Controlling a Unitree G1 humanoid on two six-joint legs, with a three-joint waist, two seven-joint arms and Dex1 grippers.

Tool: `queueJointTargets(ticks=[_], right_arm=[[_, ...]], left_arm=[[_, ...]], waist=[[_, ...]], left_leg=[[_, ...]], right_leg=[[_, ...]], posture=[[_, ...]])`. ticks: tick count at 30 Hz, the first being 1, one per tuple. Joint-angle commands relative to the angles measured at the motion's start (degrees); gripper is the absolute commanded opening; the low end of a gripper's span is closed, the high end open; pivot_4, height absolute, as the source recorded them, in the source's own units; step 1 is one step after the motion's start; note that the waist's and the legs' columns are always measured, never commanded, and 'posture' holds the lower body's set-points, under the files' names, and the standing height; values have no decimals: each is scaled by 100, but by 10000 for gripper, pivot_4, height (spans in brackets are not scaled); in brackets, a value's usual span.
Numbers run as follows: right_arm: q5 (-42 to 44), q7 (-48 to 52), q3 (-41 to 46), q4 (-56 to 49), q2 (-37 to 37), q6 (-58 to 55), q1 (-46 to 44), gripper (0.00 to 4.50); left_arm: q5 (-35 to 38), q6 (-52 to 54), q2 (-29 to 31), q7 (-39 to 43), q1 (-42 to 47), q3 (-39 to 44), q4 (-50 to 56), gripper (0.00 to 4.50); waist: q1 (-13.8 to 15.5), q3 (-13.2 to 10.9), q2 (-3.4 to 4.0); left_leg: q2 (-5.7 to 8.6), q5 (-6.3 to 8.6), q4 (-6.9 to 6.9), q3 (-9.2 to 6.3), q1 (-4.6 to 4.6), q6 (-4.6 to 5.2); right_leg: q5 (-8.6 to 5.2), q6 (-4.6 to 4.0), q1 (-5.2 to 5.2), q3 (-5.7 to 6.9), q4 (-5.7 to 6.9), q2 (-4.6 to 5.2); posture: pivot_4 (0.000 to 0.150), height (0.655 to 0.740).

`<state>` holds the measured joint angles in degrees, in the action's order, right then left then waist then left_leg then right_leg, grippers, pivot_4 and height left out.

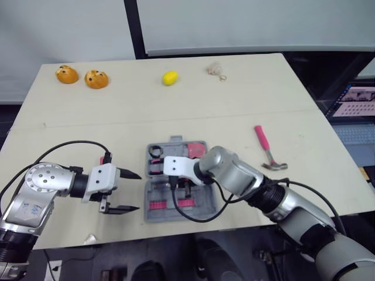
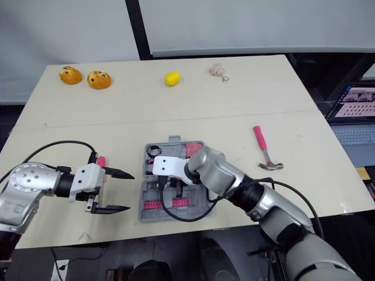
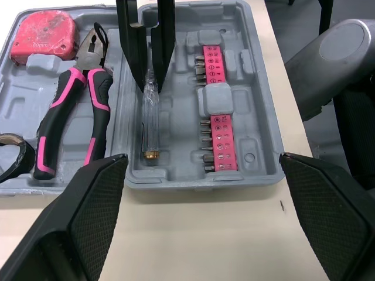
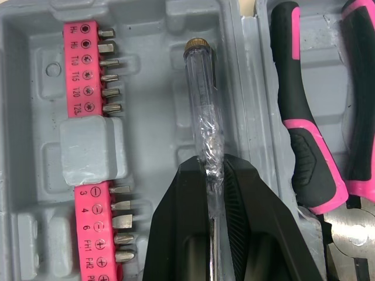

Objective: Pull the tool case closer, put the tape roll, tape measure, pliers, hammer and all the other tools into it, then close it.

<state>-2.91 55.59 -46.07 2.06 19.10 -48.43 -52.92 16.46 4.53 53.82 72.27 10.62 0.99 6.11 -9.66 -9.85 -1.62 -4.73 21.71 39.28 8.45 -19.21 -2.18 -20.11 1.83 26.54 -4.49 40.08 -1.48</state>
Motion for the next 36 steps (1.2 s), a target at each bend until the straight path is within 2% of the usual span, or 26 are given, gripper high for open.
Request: queueJointTargets(ticks=[1, 4, 5, 6, 11, 17, 21, 24, 27, 30, 36], right_arm=[[-64, -6, 79, -46, -88, 112, 32, 284], [-74, 6, 122, -79, -106, 119, 35, 284], [-67, 11, 143, -105, -111, 115, 36, 9359], [-70, 6, 174, -165, -109, 127, 17, 12736], [41, 73, 386, -635, -59, -92, -125, 37729], [288, 108, 724, -1121, 117, 34, 165, 37729], [573, -113, 1372, -741, -10, 1102, 787, 37729], [803, -172, 1896, -241, -113, 2047, 1283, 29548], [716, -207, 2064, 129, -63, 2818, 1584, 13956], [747, -243, 2271, 370, -79, 3007, 1761, 233], [591, -295, 2265, 827, -244, 3330, 1860, 233]], left_arm=[[14, -67, -14, -19, 31, 44, 98, 45000], [20, -61, -22, -24, 33, 42, 103, 45000], [21, -60, -25, -24, 34, 40, 103, 45000], [22, -57, -29, -29, 31, 39, 109, 45000], [31, -37, -41, -49, 6, 44, 146, 45000], [56, 5, -54, -65, 5, 64, 191, 45000], [72, 56, -66, -81, 62, 94, 199, 45000], [83, 90, -41, -76, 75, 123, 213, 45000], [102, 122, 2, -48, 90, 160, 224, 45000], [93, 140, 33, -14, 147, 169, 190, 45000], [33, 111, 19, 16, 278, 117, 86, 45000]], waist=[[-1, 0, 0], [-1, 0, 0], [-2, 0, 0], [-2, 0, 0], [-2, 0, 0], [3, 4, -6], [6, 7, -12], [8, 8, -12], [8, 8, -13], [8, 8, -13], [0, 8, -12]], left_leg=[[0, 0, 0, 0, 0, 0], [0, 0, 1, 0, 0, 0], [0, 0, 1, -1, 0, 0], [0, 0, 1, -1, 0, 0], [0, 0, 7, -2, 0, 0], [0, 0, 8, -5, 0, 0], [0, 0, 8, -6, 0, 0], [2, 0, 10, -6, -1, 0], [3, 0, 10, -6, 0, 0], [3, 0, 9, -6, 1, 0], [2, 0, 10, -6, 3, 0]], right_leg=[[0, 0, 0, 0, 1, 0], [0, 0, 0, 1, 1, 0], [0, 0, 0, 1, 2, 0], [0, 0, 0, 2, 2, 0], [0, 0, 0, 2, 7, 0], [0, 0, -3, 7, 6, 2], [0, 0, -6, 9, 4, 2], [0, 0, -10, 9, 3, 2], [0, 0, -11, 9, 4, 2], [0, 0, -10, 8, 5, 2], [0, -1, -10, 8, 11, 1]], posture=[[1500, 7400], [1500, 7400], [1500, 7400], [1500, 7400], [1500, 7400], [1500, 7400], [1500, 7400], [1500, 7400], [1500, 7400], [1500, 7400], [1500, 7400]])
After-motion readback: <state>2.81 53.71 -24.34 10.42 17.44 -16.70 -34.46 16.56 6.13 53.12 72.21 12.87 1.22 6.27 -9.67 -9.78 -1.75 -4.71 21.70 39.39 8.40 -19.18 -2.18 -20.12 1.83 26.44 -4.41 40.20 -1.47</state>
